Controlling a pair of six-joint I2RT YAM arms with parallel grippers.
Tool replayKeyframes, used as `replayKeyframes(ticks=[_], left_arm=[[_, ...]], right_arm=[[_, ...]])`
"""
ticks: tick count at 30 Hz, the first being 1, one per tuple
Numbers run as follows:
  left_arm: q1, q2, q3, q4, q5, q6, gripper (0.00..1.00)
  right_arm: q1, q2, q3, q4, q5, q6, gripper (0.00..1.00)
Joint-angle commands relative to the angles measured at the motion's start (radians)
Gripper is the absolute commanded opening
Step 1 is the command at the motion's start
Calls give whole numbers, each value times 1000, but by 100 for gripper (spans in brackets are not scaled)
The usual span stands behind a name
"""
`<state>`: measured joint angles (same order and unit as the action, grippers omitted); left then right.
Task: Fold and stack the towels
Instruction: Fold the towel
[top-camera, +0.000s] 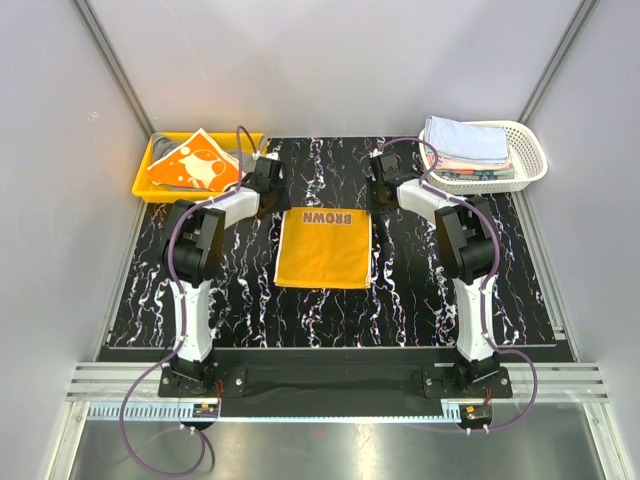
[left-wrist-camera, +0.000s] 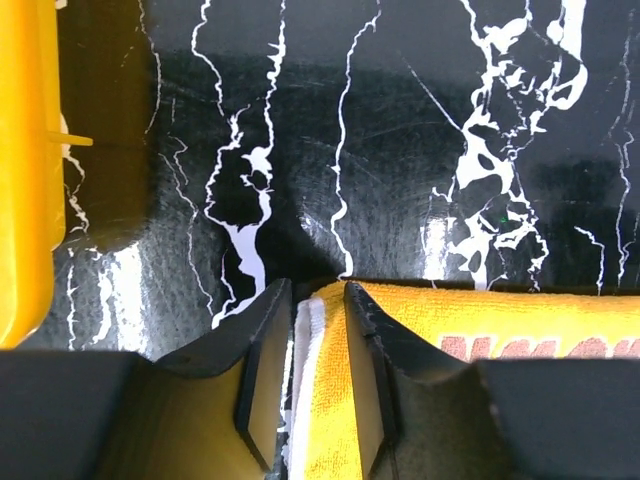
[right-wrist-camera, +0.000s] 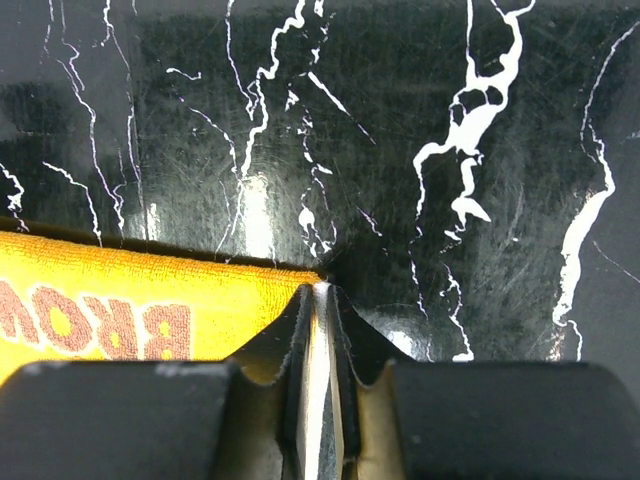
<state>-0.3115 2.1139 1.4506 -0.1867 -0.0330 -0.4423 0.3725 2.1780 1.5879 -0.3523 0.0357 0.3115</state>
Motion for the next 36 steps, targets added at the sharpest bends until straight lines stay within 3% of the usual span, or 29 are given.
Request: replayKeyframes(ticks=[1,10,21,36], left_arm=[[2,-34,-44,69,53,20,30],[3,-77,-65,133,67,28,1],[11,-230,-147,233,13,24,0],[11,-388,-390,377,65,-19,0]], right_arm=[[6,28,21,32,-14,-23,15],[6,6,32,56,-16,-46,9],[0,-128,-15,144,-20,-54,7],[3,-368,-316,329,-125,27,6]])
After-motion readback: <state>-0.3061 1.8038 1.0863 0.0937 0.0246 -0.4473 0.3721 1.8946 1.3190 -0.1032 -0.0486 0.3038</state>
